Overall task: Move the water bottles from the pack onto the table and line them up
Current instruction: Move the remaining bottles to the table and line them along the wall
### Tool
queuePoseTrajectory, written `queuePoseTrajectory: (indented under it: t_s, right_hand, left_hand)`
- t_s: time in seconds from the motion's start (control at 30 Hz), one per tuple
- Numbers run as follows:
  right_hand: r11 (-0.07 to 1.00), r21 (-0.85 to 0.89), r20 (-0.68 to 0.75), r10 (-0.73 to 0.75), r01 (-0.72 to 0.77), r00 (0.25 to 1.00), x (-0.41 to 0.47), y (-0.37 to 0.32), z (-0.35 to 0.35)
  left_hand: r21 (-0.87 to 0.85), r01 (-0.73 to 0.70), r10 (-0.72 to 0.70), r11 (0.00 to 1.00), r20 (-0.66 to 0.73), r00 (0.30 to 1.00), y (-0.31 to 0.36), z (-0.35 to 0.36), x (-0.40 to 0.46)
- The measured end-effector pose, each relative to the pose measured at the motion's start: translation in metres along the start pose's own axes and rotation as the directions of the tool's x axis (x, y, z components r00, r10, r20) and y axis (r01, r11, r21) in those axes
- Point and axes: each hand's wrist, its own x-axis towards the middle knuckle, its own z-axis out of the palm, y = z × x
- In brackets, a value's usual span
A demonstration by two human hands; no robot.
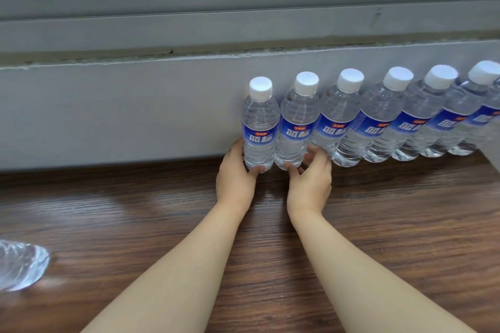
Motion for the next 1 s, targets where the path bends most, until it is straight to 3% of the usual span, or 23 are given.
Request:
queuePoseTrajectory:
  t_s: [0.33,0.5,0.63,0.83,1.0]
  right_hand:
    - [1.000,0.023,0.034,0.008,-0.009,0.999,-0.005,-0.002,-0.005]
    - [0.997,0.040,0.063,0.059,-0.061,0.996,-0.016,-0.007,-0.021]
    - [0.998,0.019,0.240,0.048,-0.054,0.969,-0.033,-0.013,-0.028]
    - [0.998,0.056,0.640,-0.052,0.021,0.767,-0.075,-0.024,-0.023]
    - [0.983,0.097,0.806,-0.170,0.156,0.567,-0.122,-0.054,-0.007]
  left_hand:
    - [0.044,0.058,-0.062,0.997,0.090,0.994,-0.001,-0.009,-0.001]
    - [0.079,0.109,-0.114,0.991,0.063,0.991,-0.005,-0.044,-0.016]
    - [0.007,0.133,-0.133,0.991,0.081,0.988,-0.009,-0.090,-0.042]
    - [-0.116,0.263,-0.259,0.958,0.055,0.964,-0.030,-0.170,-0.112]
    - [-0.230,0.384,-0.410,0.894,-0.074,0.909,-0.062,-0.238,-0.176]
